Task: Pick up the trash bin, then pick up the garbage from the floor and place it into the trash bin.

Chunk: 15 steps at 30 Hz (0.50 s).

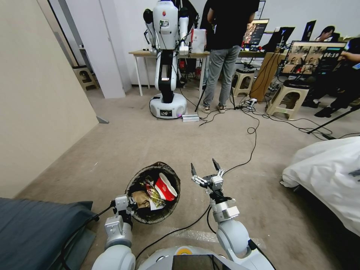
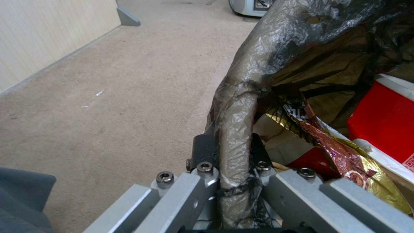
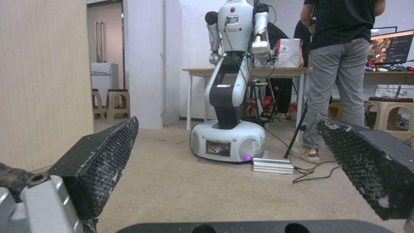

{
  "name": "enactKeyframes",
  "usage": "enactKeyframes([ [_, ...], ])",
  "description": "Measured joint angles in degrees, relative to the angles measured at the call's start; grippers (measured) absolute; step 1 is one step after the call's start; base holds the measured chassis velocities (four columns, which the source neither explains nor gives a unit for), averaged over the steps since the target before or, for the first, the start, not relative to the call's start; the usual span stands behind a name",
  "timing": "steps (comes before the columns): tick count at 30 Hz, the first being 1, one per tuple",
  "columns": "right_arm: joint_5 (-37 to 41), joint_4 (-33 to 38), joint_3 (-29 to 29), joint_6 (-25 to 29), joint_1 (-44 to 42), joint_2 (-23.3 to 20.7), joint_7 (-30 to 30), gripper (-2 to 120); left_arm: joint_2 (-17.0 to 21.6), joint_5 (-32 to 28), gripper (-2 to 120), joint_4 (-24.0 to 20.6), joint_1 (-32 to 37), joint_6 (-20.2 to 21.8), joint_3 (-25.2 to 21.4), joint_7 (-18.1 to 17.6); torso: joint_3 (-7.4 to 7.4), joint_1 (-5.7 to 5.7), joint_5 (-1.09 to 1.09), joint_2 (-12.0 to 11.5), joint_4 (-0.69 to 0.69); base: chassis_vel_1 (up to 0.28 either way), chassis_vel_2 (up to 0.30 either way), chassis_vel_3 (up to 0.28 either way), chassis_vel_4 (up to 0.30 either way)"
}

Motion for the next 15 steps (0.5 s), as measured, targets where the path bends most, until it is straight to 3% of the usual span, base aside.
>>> enactKeyframes([
  [6,-0.4,-0.3,0.2,0.5,-0.1,0.2,-0.1,100,0.6,-6.2,0,-0.3,-0.2,4.2,0.0,-0.9,0.0,0.0,0.0,0.0,0.01,0.0,0.0,0.0,0.0],
  [8,-0.7,-0.3,0.6,0.7,-0.3,0.2,-0.2,100,0.9,-10.9,0,-0.3,-0.5,7.6,-0.7,-1.4,0.0,0.0,0.0,0.0,0.0,0.0,0.0,0.0,0.0],
  [15,-0.7,-0.1,1.0,0.9,-0.3,0.0,-0.3,100,1.0,-15.3,0,0.4,-1.3,11.5,-1.5,-1.9,0.0,0.0,0.0,0.0,0.02,0.0,0.0,0.0,0.0],
])
